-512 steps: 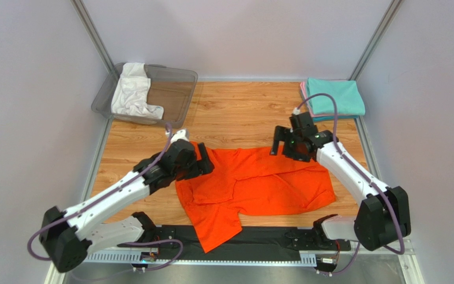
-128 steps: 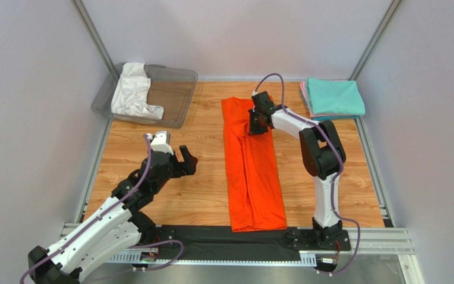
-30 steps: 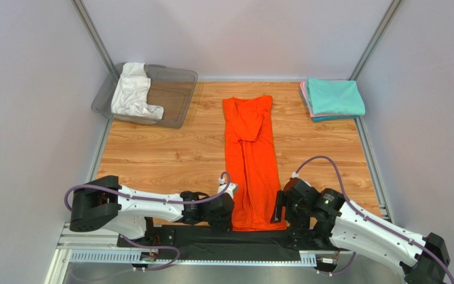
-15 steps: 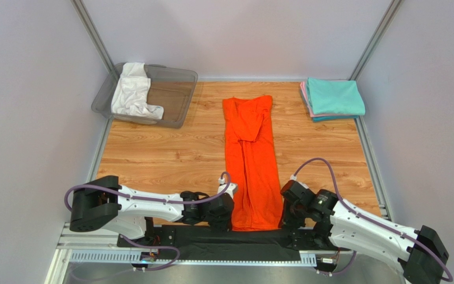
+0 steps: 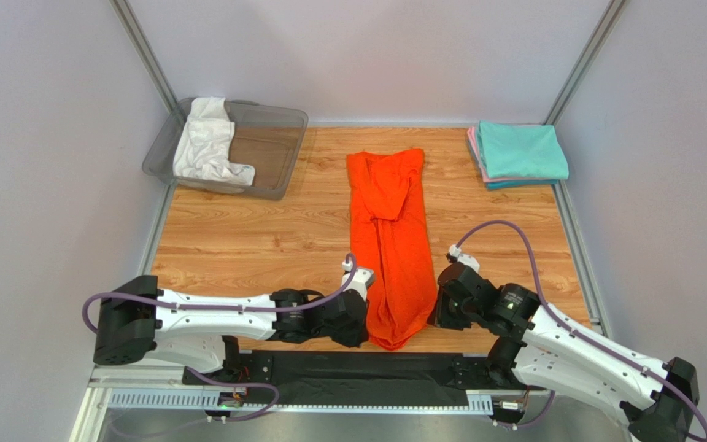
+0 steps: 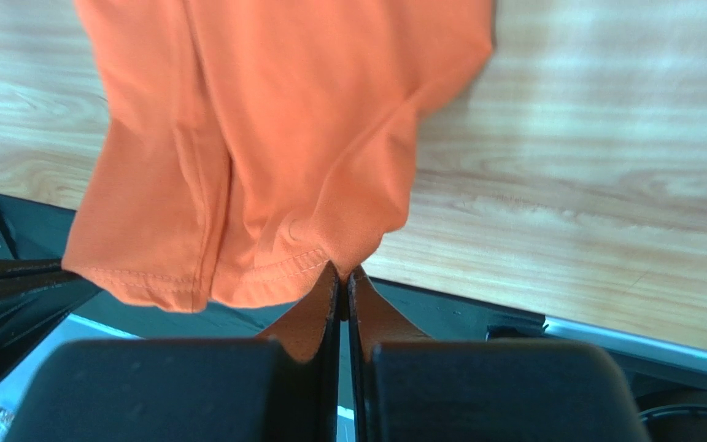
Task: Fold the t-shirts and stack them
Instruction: Fold the tshirt
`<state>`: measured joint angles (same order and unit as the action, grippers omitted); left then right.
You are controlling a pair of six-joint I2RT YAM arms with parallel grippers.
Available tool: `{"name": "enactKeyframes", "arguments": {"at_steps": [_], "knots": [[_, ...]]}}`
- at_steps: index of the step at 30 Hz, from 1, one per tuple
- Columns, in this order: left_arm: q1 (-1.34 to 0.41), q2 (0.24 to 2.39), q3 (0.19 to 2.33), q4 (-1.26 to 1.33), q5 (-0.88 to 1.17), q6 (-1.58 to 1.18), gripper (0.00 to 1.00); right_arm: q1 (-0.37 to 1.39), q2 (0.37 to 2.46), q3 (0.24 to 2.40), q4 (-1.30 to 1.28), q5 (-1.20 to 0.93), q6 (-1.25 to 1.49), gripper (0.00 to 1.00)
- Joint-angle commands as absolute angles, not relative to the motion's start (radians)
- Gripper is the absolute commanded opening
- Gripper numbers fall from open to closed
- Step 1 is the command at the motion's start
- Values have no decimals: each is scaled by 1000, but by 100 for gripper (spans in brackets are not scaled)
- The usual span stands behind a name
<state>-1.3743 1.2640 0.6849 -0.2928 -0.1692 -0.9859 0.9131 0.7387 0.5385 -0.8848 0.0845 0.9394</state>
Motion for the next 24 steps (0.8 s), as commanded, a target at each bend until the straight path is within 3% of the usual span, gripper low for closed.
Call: {"name": "enactKeyframes", "arguments": {"at_steps": [1,6,14,24], "knots": [[-1352,1242,771,-382,-264,-907,0,913,758,633,-887,198,876,0],[-1261,1270,831,-380,-219,-815,0,861,818,719,-864,249,790,0],[-1089,1282,894,-370,-158,-683,0,684,940,805,-637,157,669,0],[-919,1388,1029,-361,-83,-578,0,496,1092,902,-532,20,592,0]]}}
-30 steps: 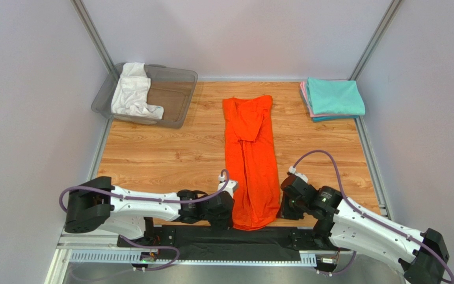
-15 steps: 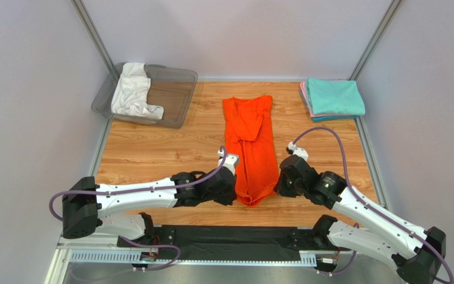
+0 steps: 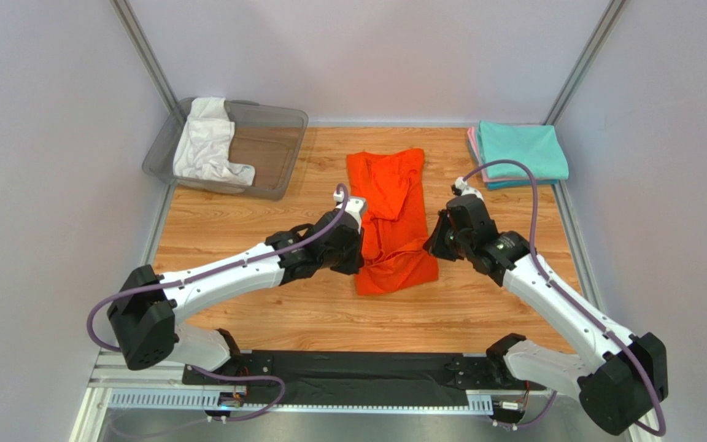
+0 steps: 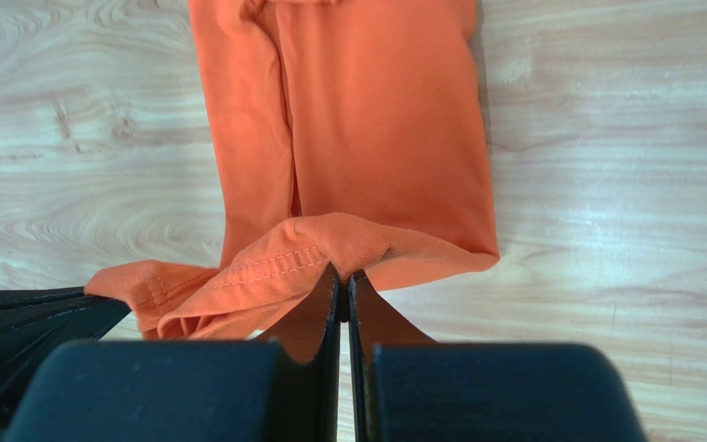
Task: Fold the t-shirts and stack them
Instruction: Fold the tshirt
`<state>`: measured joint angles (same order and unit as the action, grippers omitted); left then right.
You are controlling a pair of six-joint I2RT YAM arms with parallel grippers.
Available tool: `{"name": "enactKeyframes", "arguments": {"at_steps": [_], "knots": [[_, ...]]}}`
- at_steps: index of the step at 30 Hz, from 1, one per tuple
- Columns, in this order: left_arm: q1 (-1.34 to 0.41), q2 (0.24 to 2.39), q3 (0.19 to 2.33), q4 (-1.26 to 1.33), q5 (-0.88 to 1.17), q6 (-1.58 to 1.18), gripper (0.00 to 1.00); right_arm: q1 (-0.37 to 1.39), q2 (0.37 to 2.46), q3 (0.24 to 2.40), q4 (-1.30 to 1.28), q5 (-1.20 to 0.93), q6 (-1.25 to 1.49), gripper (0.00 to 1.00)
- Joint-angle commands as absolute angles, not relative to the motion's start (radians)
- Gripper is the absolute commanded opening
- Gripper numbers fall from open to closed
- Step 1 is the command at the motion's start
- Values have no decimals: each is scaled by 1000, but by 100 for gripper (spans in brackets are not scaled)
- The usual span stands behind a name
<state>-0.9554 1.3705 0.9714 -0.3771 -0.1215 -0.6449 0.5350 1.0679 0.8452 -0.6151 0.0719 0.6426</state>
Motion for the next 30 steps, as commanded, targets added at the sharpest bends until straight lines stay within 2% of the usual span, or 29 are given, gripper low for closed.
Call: {"name": "enactKeyframes", "arguments": {"at_steps": [1,14,30], "knots": [[-896,1405,1037,-356,-69,-572,0,486,1103,907,-529,15,586,0],[-759,1591,1192,-341,35,-486,0,374,1318,1012,-446,-133,535,0],[-638,1804,1318,-345,146,-454,0,311,1591,1127,-407,-157,518,0]]}}
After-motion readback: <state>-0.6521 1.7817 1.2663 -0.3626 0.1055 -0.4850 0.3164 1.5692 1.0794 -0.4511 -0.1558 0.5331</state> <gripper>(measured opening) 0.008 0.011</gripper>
